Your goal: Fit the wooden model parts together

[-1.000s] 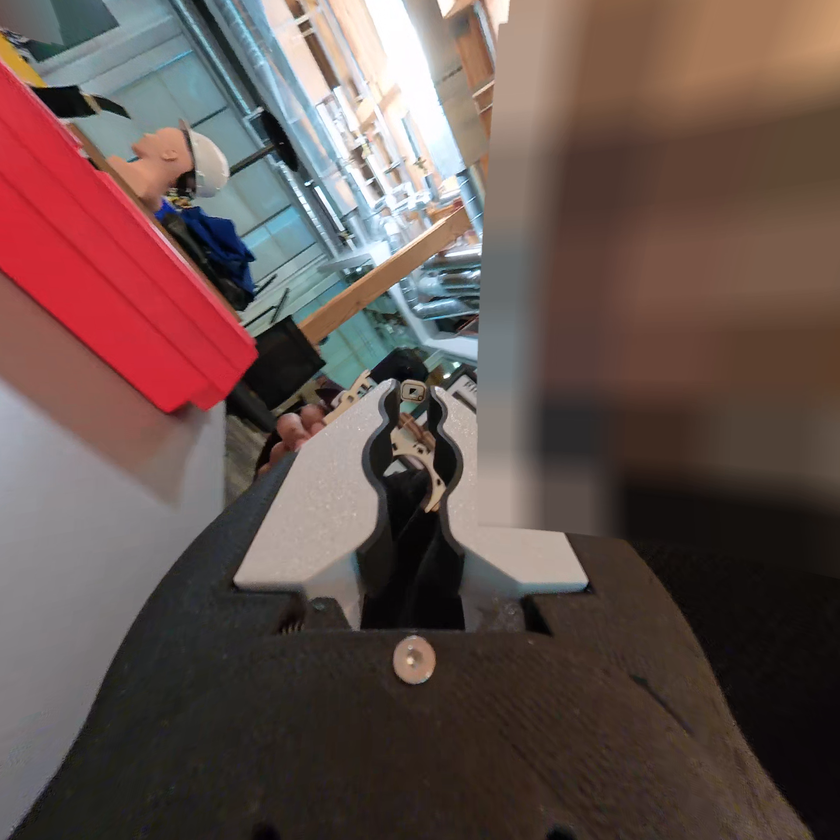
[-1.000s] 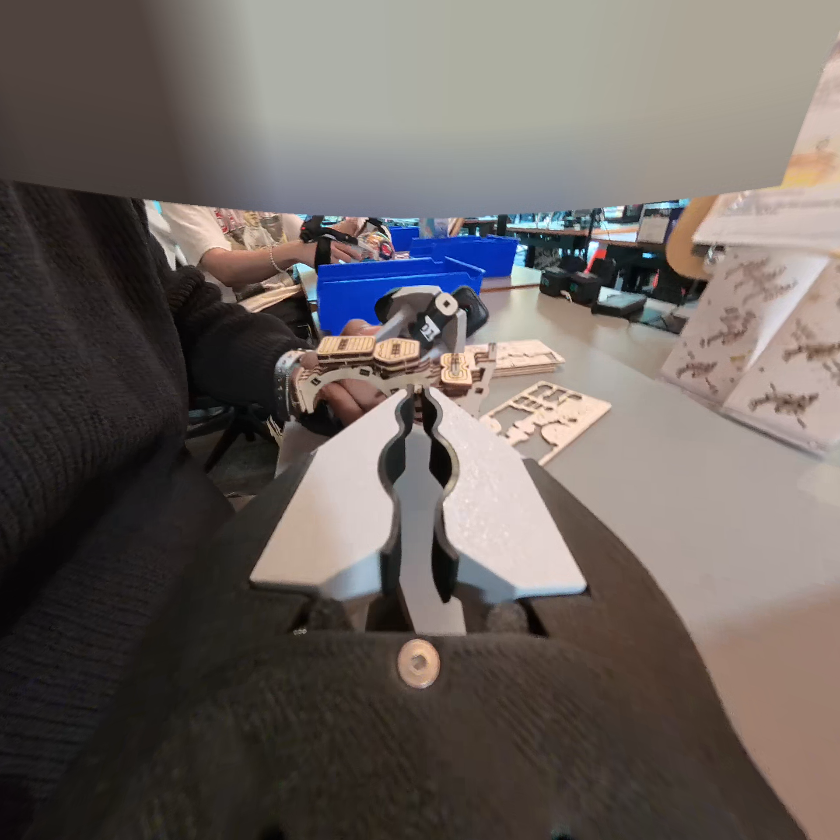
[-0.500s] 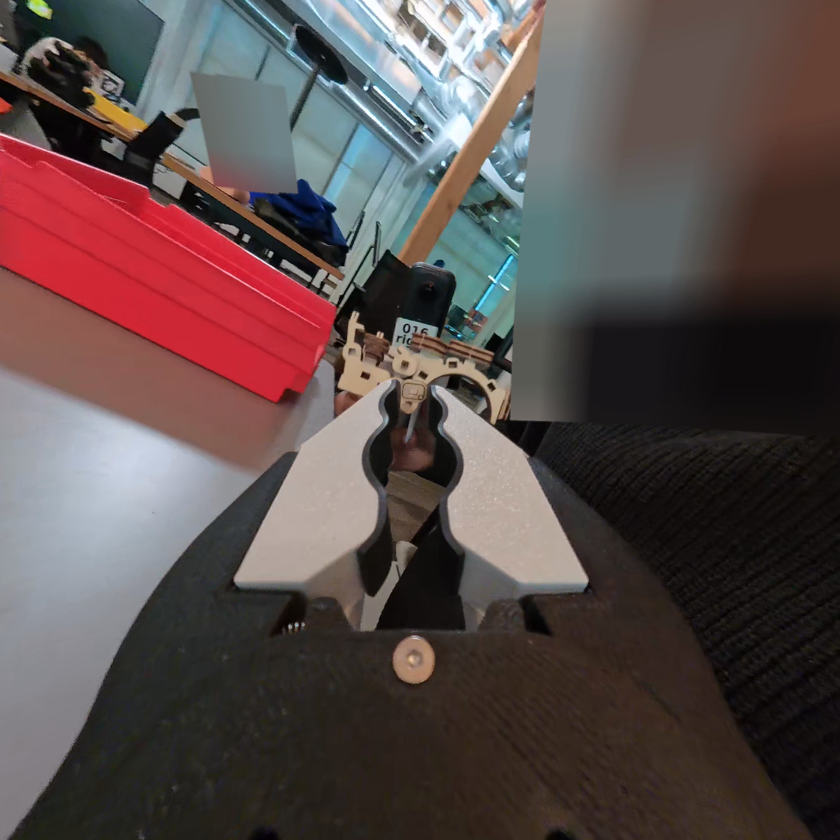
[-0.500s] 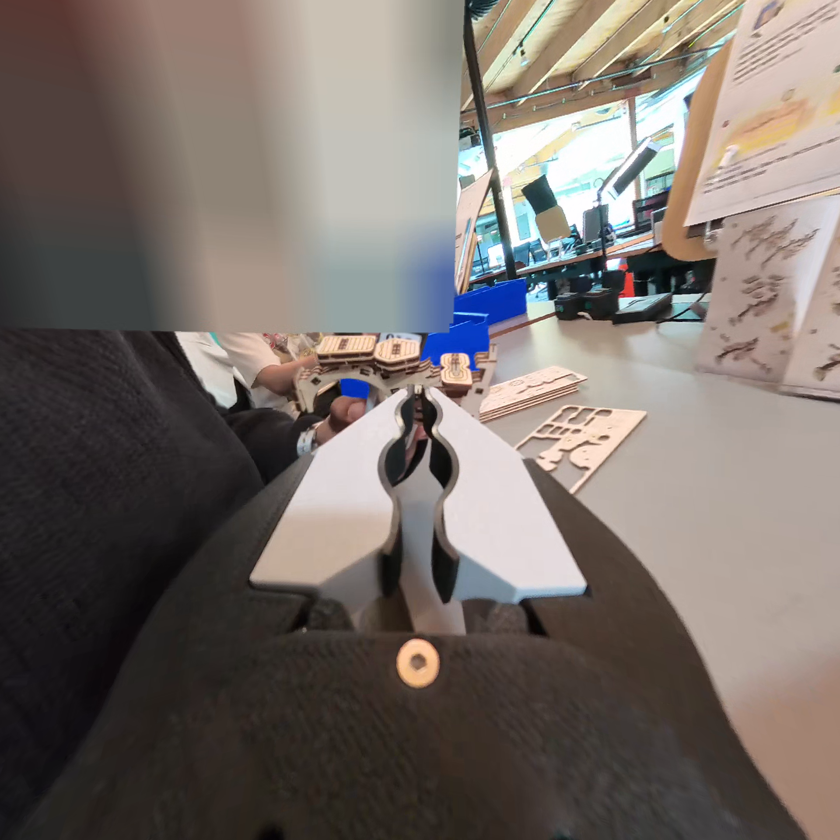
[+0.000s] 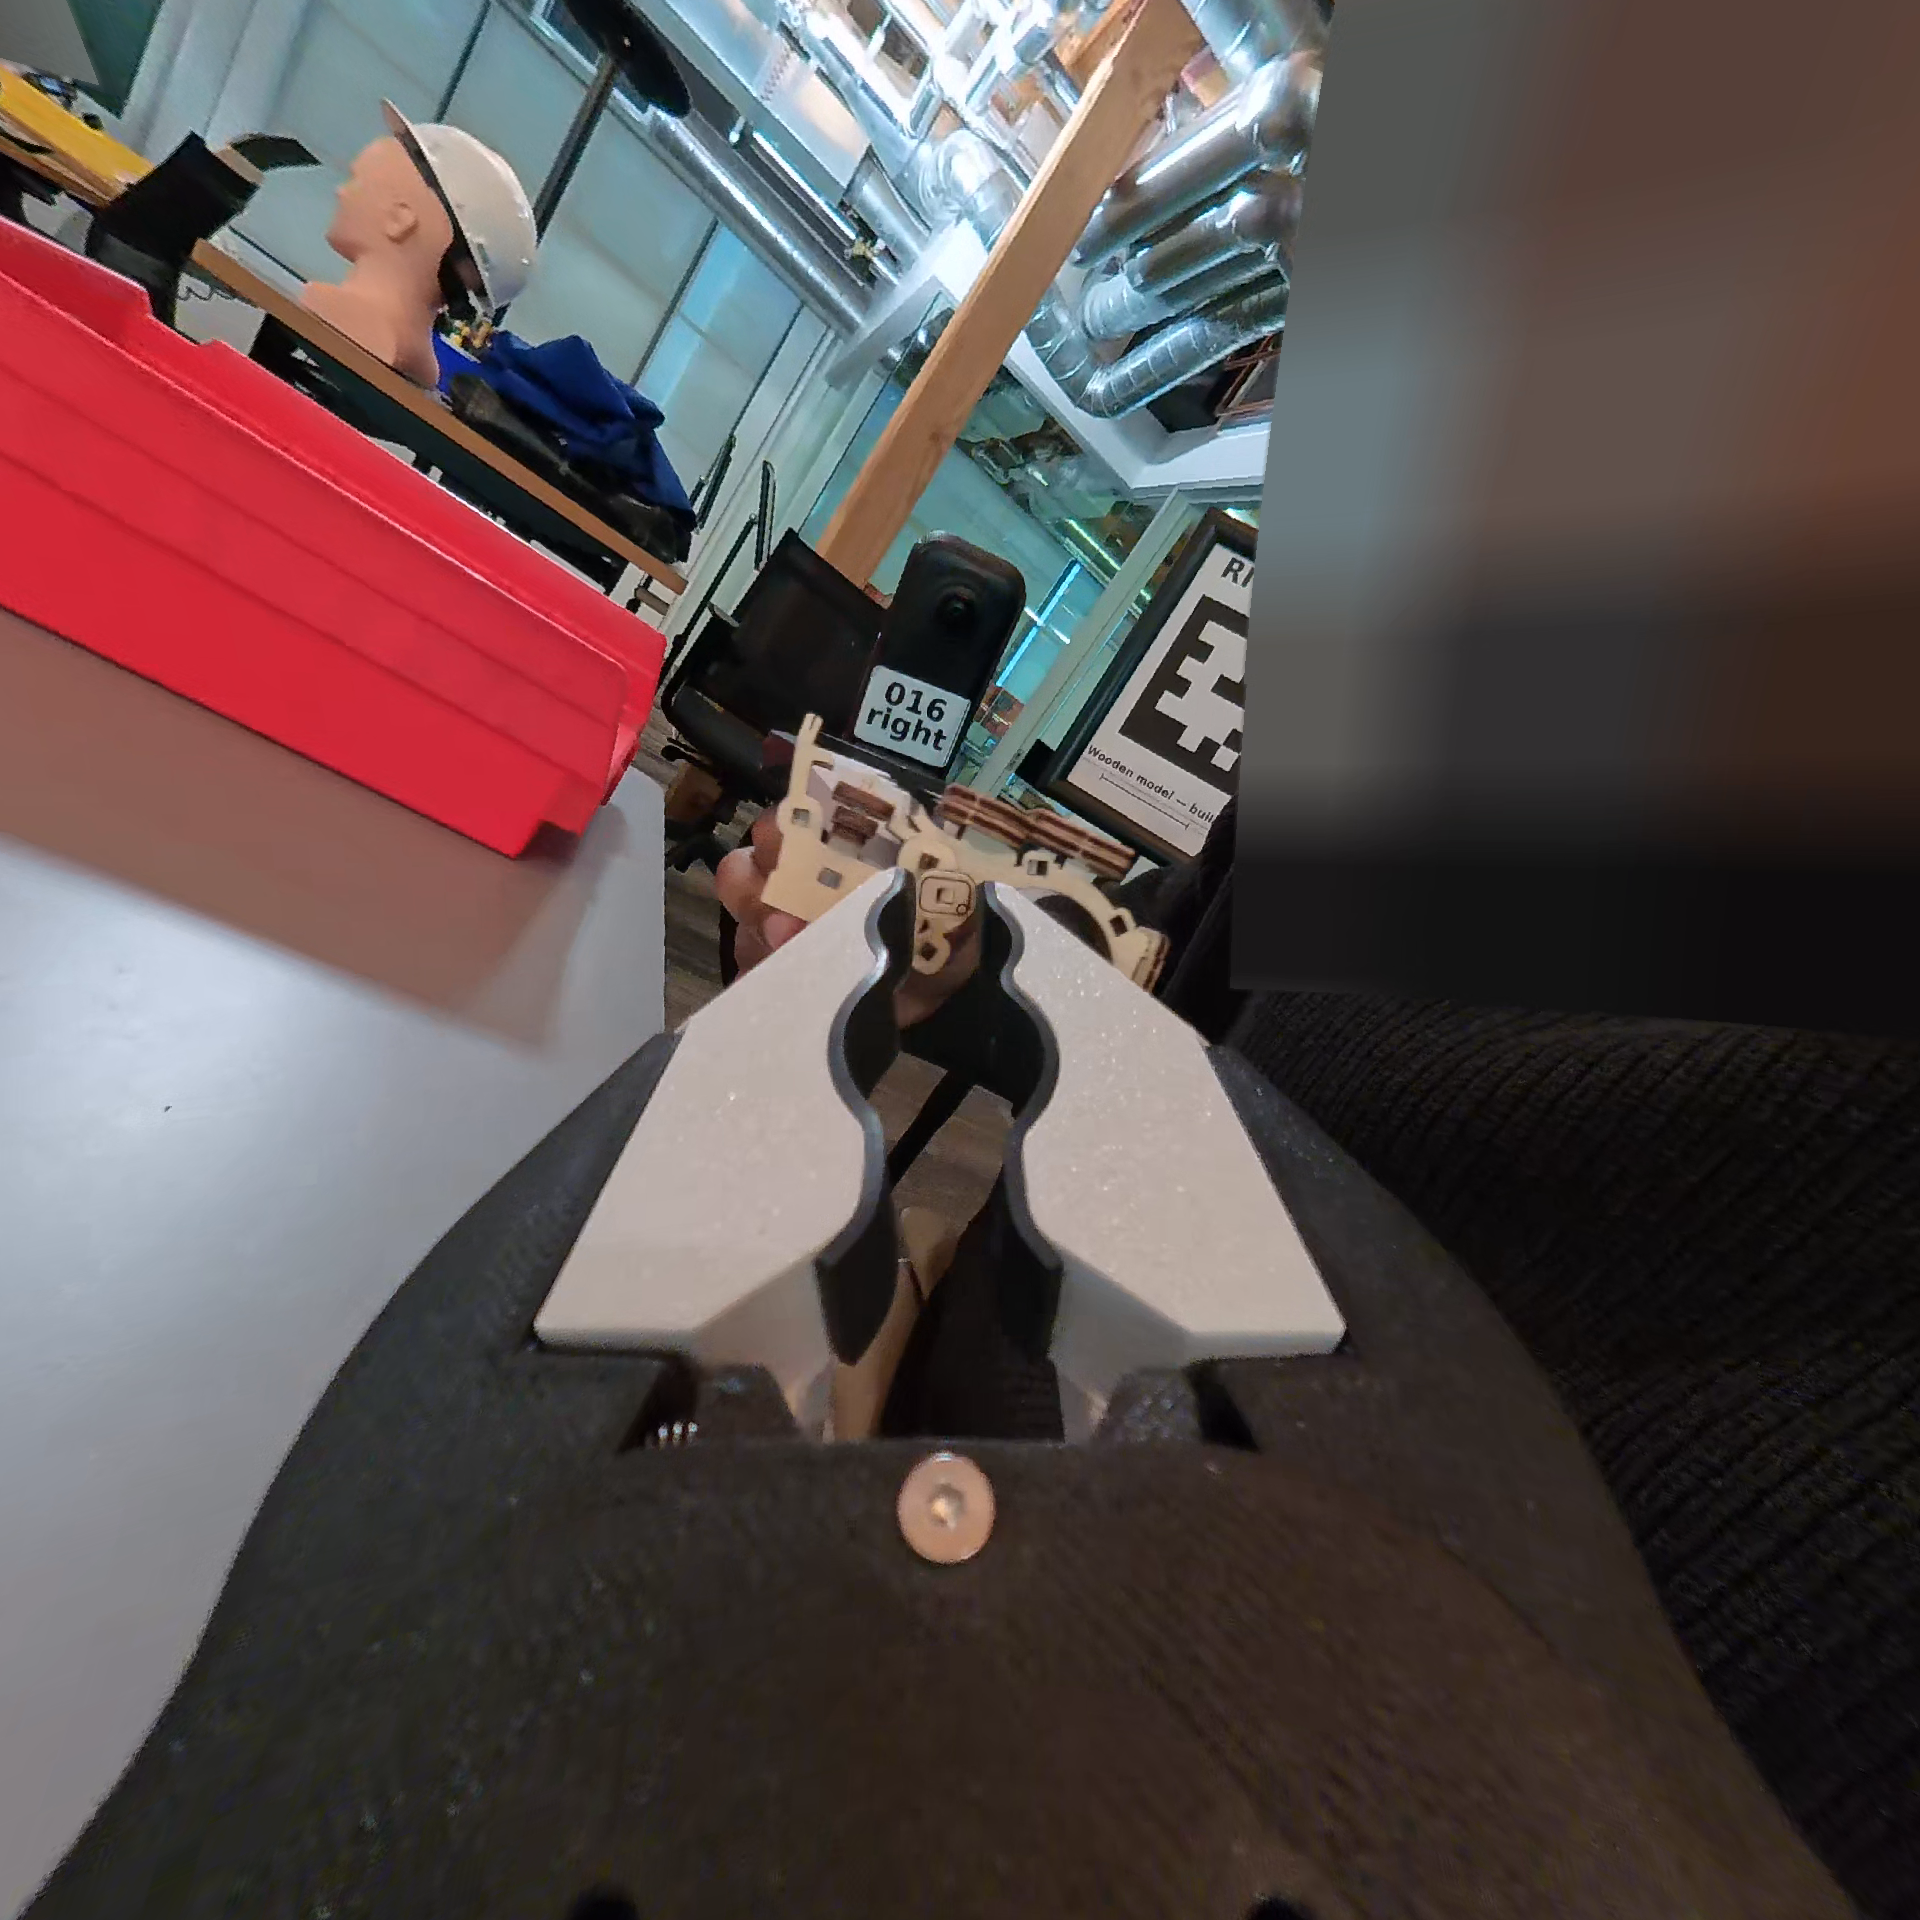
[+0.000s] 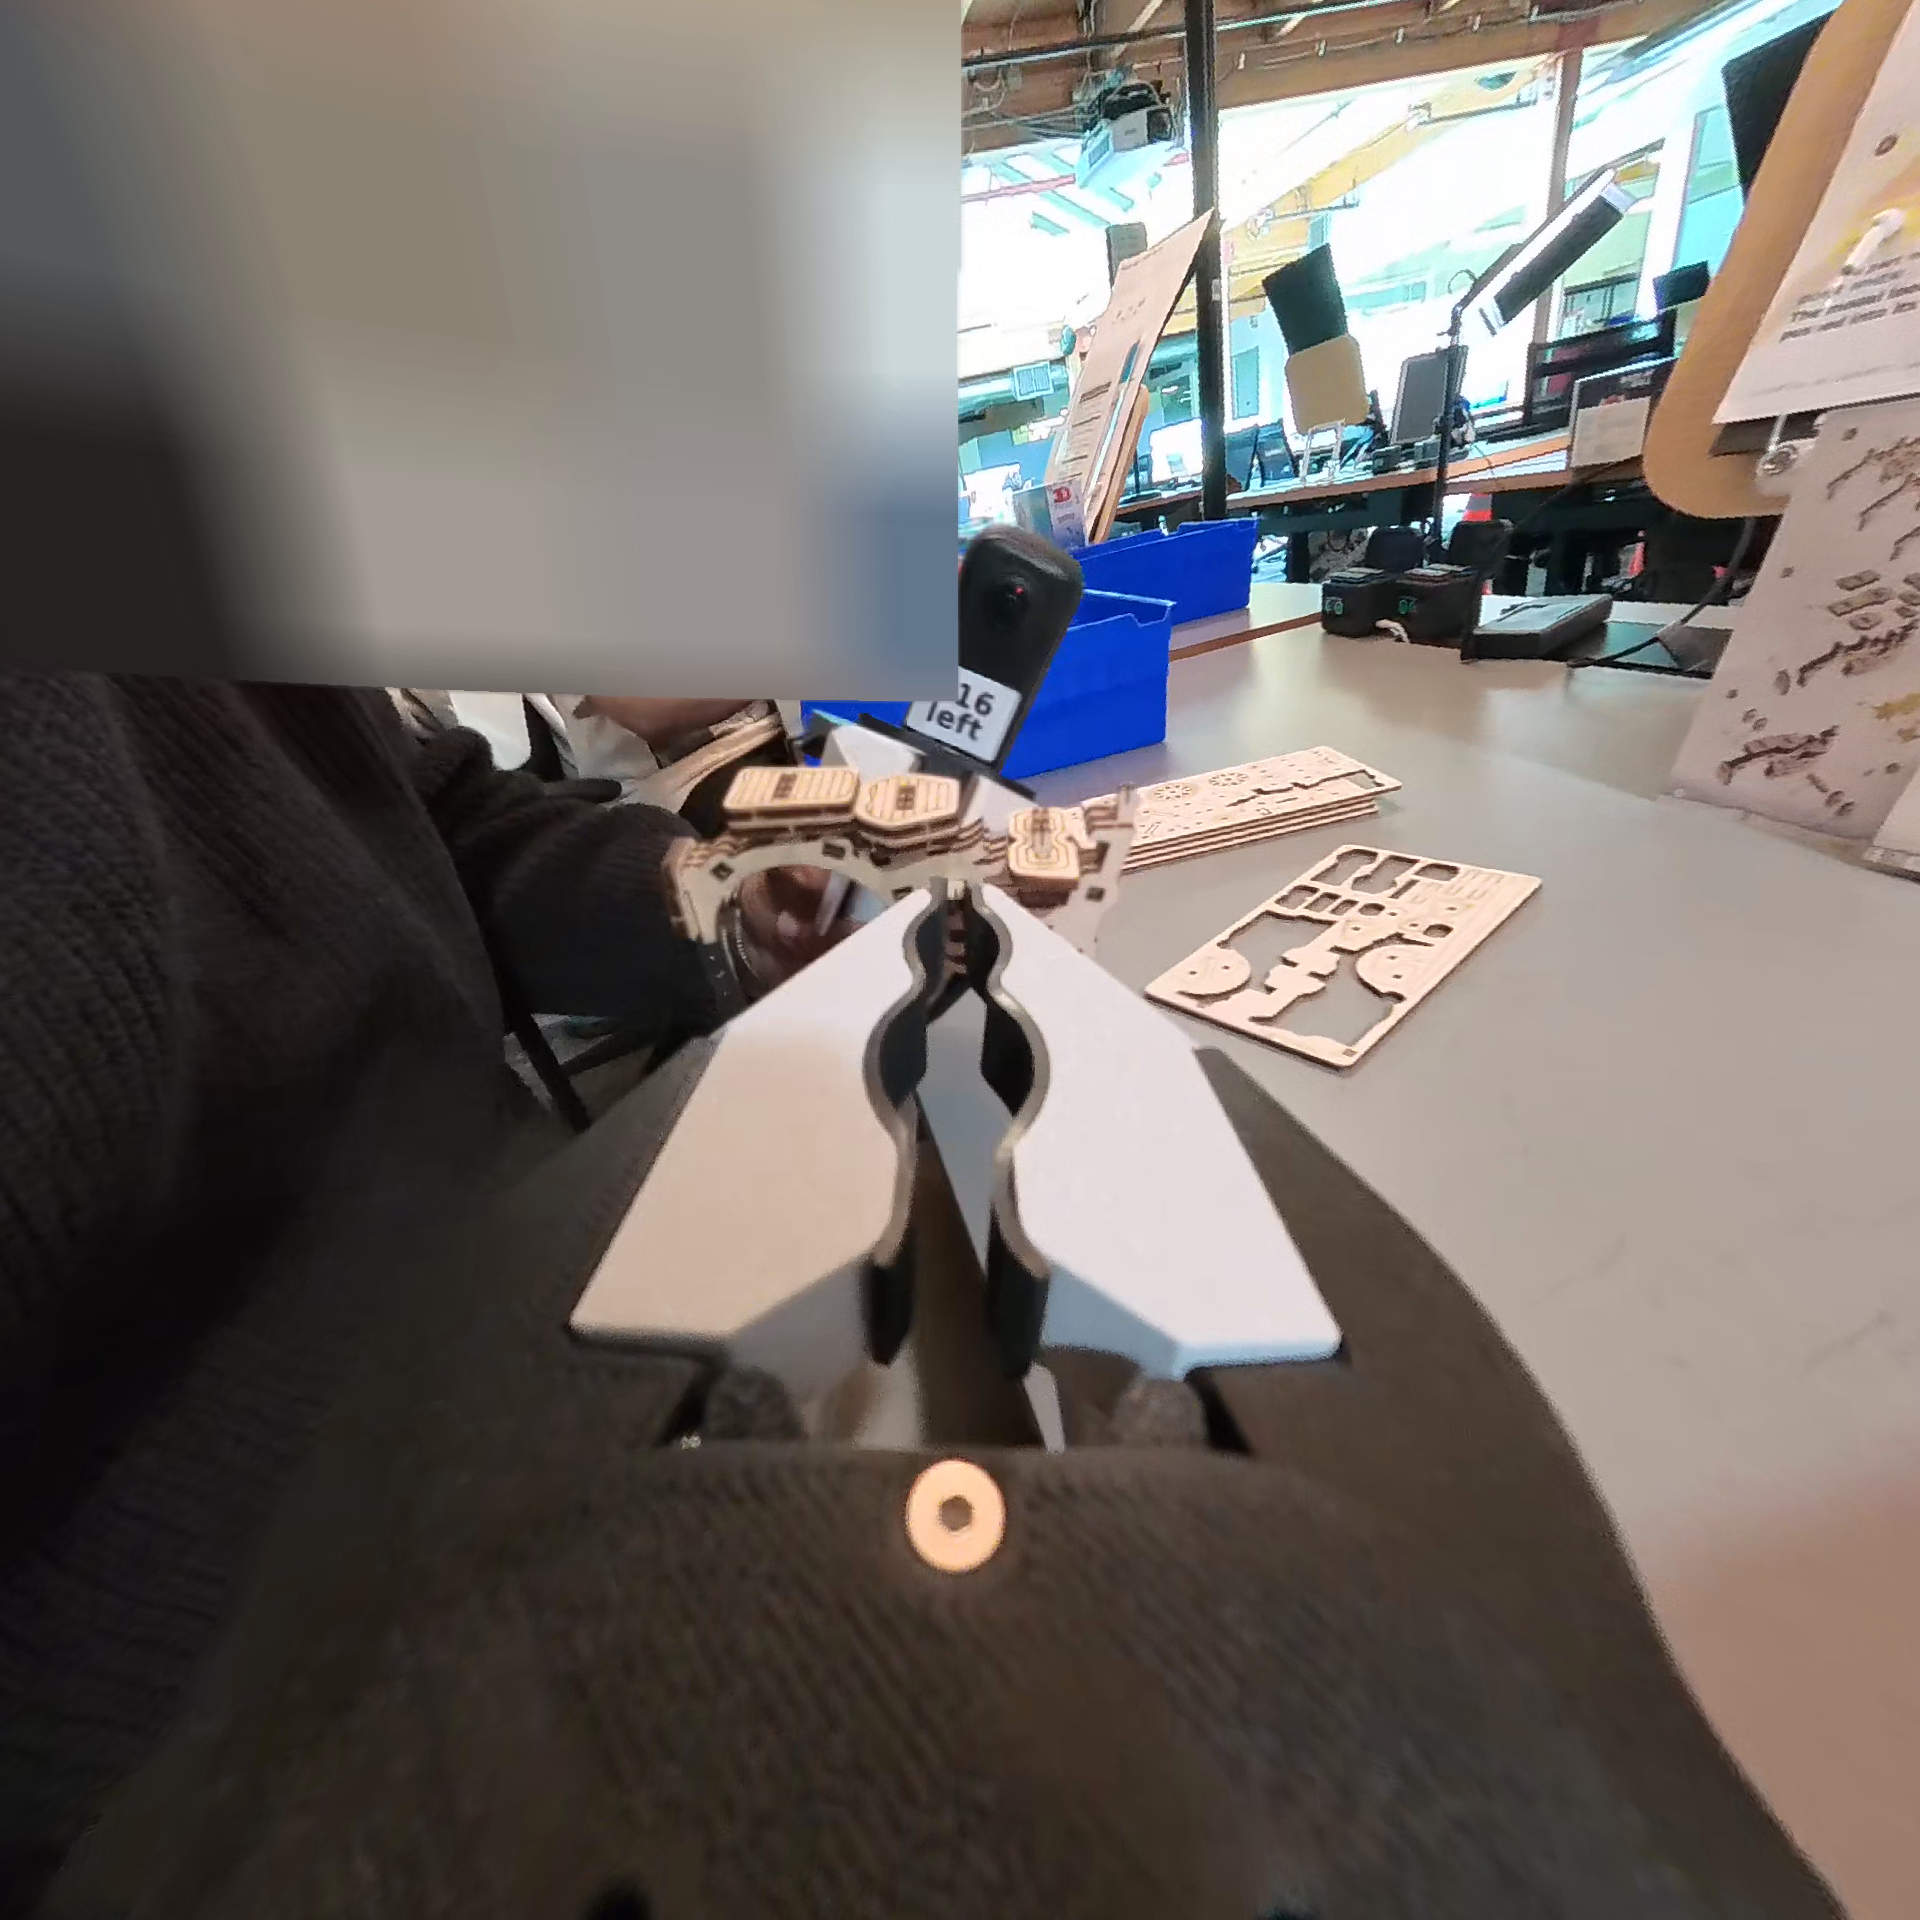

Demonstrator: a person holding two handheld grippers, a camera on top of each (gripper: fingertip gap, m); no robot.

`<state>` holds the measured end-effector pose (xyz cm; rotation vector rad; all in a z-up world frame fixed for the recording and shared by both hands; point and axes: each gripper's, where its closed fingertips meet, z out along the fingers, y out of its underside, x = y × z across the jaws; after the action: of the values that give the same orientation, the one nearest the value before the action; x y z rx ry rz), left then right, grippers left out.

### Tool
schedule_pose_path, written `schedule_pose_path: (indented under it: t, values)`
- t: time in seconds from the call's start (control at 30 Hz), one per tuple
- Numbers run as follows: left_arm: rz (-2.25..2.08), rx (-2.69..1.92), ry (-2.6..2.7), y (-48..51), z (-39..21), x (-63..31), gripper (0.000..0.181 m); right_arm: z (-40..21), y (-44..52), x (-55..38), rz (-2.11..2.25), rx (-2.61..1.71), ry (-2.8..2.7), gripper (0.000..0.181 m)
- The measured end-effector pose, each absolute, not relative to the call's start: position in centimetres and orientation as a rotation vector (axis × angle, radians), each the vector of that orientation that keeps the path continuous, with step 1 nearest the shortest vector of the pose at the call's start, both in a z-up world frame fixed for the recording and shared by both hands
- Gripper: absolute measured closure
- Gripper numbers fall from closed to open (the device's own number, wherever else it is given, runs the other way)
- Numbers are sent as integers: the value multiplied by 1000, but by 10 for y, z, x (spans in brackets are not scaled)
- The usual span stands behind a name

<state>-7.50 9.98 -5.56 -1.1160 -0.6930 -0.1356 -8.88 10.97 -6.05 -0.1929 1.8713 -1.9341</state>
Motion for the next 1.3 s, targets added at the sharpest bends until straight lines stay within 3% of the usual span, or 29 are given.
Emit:
schedule_pose_path:
  t: [1.3]
  values:
    - [-13,-1304,-674,109,-70,-83,171,-77,113,-88,-1841,-141,1886,179]
